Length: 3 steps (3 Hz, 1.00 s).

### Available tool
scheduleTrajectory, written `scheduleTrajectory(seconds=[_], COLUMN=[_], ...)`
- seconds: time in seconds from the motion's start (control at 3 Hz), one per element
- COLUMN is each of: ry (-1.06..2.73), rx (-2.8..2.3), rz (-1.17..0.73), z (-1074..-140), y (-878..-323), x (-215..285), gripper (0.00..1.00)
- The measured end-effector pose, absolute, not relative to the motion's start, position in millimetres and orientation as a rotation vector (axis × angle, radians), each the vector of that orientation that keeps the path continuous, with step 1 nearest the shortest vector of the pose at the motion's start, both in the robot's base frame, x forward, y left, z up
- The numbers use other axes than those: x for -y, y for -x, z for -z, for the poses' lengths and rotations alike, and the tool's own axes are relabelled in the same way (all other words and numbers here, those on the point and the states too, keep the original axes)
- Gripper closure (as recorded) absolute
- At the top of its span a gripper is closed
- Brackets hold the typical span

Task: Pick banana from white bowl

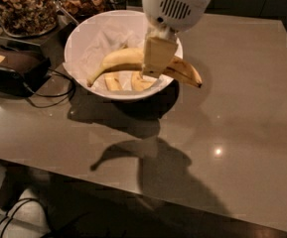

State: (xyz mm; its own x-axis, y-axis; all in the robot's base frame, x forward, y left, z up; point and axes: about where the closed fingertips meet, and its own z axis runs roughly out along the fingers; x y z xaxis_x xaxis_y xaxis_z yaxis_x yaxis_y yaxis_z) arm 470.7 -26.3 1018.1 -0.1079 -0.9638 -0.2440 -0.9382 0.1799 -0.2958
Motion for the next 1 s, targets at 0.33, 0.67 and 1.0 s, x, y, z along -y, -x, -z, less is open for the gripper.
scheduleTrajectory(seconds=[0.33,0.67,1.0], ry=[1.771,1.759,1.721], rx=[-2.132,-2.167,-2.173], rz=[0.018,-0.066,-0.124], z=[-1014,-1006,-1002], y=[-441,-417,-401], x=[33,35,36], gripper=[1.0,1.0,1.0])
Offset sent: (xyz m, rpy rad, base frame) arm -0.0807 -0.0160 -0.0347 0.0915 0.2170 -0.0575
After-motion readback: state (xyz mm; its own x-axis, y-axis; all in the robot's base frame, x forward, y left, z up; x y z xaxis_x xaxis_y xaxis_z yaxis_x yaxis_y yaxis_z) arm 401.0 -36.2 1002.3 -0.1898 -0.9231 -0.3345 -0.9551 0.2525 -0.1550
